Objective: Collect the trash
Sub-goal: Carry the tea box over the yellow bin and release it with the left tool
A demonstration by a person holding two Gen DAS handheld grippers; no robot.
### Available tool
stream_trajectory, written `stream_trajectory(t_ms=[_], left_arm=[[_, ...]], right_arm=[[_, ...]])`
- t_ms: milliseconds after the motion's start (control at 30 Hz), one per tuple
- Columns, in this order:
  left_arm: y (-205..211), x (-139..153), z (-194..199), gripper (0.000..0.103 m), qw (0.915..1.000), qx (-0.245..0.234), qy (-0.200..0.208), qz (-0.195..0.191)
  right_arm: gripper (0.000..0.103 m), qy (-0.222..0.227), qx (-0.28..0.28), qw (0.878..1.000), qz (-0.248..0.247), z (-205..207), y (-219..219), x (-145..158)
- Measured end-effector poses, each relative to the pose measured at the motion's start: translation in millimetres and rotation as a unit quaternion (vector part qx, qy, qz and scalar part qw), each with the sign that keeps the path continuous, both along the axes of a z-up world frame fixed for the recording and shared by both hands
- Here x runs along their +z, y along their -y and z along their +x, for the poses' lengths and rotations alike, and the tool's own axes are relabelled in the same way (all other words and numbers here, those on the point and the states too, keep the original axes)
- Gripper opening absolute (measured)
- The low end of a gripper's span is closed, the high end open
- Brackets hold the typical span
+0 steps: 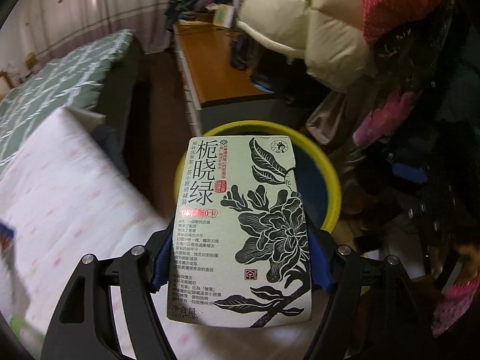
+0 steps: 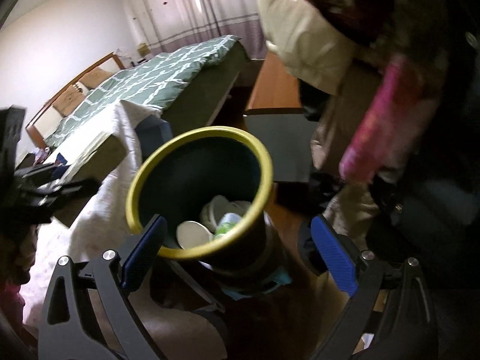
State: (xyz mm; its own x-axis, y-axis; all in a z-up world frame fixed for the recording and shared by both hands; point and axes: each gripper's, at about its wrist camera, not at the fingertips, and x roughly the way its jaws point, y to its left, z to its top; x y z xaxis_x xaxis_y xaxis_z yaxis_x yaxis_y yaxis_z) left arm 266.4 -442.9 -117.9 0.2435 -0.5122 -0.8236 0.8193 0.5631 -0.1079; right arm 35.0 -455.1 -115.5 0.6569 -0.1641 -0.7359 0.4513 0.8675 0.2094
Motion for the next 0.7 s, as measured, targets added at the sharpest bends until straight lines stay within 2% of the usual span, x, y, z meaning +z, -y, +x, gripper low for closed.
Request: stream_trajectory(t_ms=[167, 233, 333, 467, 700], left_arm=[[47, -19, 9, 0.073, 0.9999, -0.009, 0.0, 0.012], [54, -26, 13, 0.086, 0.9998, -0.005, 0.001, 0.017], [48, -25, 16, 0.089, 0.9999, 0.01, -0.004, -0.001], [11, -8, 10, 0.089, 0.999, 0.035, 0.003, -0.03], [-108, 41, -20, 0.094, 0.9892, 0.098, 0.056, -0.093]], right_arm=[[0.092, -0.008, -0.015, 1.0, 0.005, -14, 8, -6], [0.092, -0.01, -0.018, 1.0, 0.009, -17, 11, -8], [0.092, -0.012, -0.017, 1.0, 0.011, -16, 11, -11], [0.092, -0.012, -0.006, 1.0, 0.012, -11, 5, -13], [0.092, -0.013, 0.03, 0.999, 0.008, 12, -19, -11]])
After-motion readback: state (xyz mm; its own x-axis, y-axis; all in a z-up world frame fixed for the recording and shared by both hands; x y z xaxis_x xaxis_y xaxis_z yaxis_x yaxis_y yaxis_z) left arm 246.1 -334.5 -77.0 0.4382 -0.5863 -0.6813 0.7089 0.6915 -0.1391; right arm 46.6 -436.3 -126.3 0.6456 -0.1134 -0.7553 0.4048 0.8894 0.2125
